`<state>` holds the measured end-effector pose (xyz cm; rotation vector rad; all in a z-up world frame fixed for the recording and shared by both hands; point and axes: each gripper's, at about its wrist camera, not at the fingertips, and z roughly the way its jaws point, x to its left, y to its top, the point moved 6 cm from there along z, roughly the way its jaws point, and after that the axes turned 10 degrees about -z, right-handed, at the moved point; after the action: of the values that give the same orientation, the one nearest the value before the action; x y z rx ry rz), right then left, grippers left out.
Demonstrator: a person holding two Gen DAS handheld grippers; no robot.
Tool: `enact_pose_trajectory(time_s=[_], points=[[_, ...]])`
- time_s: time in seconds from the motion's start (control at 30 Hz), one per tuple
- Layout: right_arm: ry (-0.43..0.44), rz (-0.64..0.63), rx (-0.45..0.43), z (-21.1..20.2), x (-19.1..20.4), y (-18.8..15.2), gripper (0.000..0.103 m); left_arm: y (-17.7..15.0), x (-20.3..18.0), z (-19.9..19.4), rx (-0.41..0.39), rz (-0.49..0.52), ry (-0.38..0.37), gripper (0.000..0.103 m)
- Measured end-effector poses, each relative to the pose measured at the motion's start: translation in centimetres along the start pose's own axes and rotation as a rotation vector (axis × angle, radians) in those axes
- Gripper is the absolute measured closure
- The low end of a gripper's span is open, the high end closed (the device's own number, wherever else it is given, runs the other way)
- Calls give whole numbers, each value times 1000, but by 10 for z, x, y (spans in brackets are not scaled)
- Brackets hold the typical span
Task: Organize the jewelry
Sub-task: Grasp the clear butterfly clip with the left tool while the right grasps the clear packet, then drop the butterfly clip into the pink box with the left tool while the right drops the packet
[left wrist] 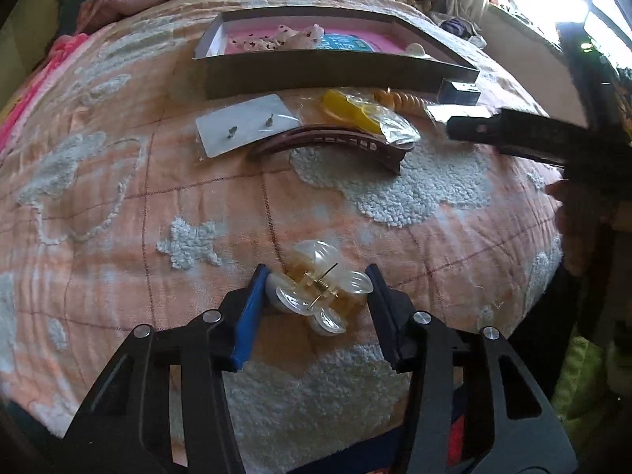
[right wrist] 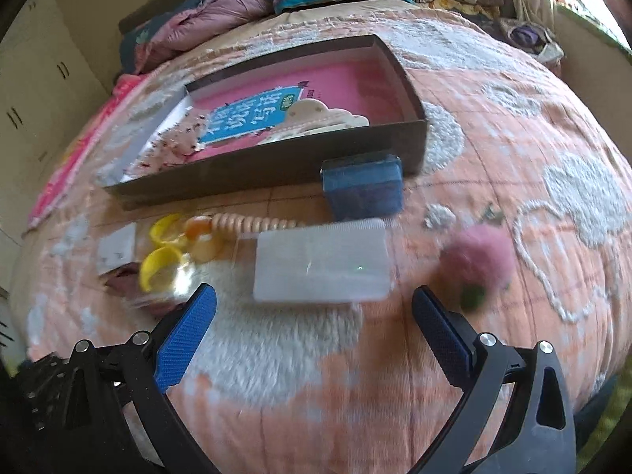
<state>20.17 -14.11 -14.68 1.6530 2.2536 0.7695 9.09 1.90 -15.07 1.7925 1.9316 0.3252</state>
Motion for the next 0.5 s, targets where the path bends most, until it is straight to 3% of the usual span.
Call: enact_pose_trajectory(time_s=[0.17,0.23,0.5], points=[[-61,-42,-9,16,-1,5,5,0,-1,-3,-9,-2,-11,62],[-79,-63,-25,16,0,5,14,1,-1,-6,-14,-6,-15,62],[10,-53,-91,-22,2,-1,18,7,-9,-23,-50,-9,-45,62]])
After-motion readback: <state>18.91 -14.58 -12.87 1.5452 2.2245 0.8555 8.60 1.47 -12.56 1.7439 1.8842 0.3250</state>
